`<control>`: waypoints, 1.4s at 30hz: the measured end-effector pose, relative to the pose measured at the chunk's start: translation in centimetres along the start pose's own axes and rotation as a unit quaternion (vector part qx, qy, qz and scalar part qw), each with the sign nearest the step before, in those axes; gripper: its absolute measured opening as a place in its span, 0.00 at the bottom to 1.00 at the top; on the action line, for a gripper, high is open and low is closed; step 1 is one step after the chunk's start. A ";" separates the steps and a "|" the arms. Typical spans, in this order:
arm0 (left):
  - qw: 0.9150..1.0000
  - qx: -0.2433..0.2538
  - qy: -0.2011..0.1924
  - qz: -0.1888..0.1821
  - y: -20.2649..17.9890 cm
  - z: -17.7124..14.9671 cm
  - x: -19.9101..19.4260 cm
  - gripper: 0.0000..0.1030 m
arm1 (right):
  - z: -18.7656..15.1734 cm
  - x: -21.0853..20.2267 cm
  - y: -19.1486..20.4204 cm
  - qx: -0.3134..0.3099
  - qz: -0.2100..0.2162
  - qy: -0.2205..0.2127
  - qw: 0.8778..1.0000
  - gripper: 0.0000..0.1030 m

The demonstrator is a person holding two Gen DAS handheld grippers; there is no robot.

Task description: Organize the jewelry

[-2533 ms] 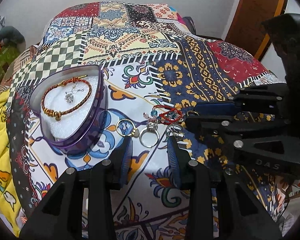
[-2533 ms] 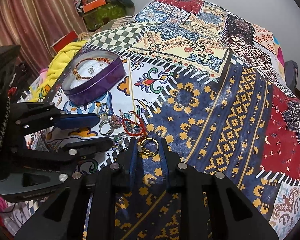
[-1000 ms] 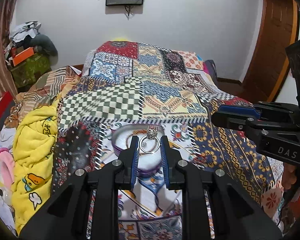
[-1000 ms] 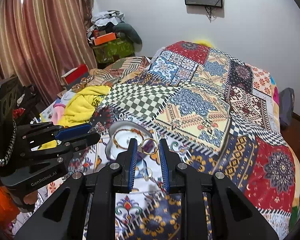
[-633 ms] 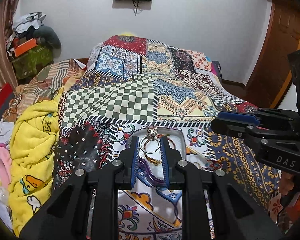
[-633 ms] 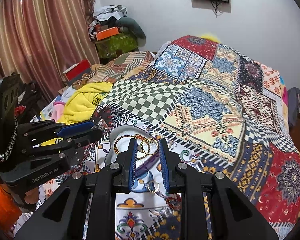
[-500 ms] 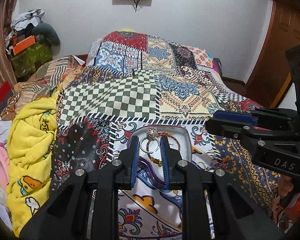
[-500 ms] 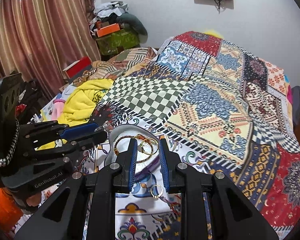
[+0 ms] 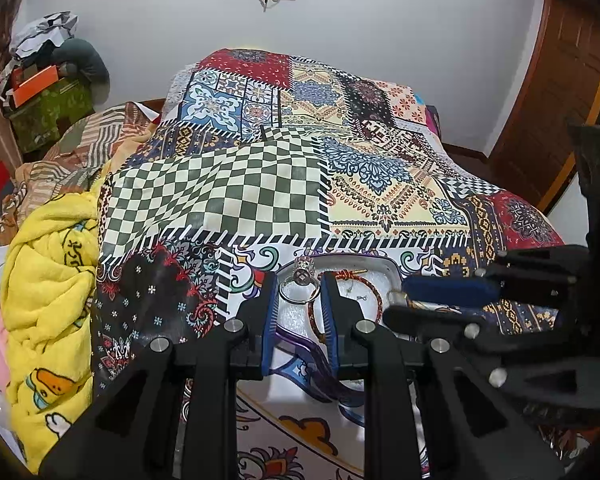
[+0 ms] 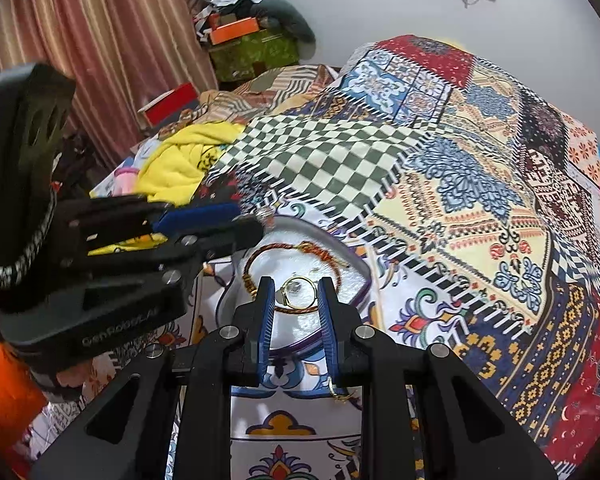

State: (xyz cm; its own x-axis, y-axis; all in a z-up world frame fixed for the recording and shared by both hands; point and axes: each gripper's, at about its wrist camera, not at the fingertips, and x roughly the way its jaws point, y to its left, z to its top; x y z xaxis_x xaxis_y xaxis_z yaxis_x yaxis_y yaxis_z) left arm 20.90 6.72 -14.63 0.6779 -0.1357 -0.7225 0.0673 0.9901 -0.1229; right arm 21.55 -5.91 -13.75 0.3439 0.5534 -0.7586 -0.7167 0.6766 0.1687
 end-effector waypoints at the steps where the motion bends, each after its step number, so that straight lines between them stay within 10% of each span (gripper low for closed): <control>1: 1.000 0.001 0.000 -0.001 0.0 0.0 0.0 0.19 | 0.0 0.1 0.1 -0.002 0.000 0.001 1.000 0.19; 21: 1.000 0.001 -0.002 -0.011 0.6 0.1 -1.3 0.19 | -0.6 1.8 1.5 -0.031 -0.002 0.029 0.999 0.19; 32: 1.000 -0.011 -0.012 0.024 1.4 -0.1 -3.7 0.43 | -0.4 0.2 1.3 -0.020 -0.010 0.022 1.000 0.23; 42: 0.999 0.001 -0.013 0.029 -0.6 -0.9 -5.8 0.44 | -1.0 -4.3 -1.3 0.018 -0.048 -0.011 0.999 0.24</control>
State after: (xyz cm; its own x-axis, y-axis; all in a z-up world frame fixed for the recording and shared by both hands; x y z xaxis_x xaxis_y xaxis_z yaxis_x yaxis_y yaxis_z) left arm 16.24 6.91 -10.95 0.6998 -0.0765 -0.7102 0.0278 0.9964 -0.0800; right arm 20.38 -9.68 -11.32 0.4244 0.4955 -0.7579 -0.6581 0.7437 0.1177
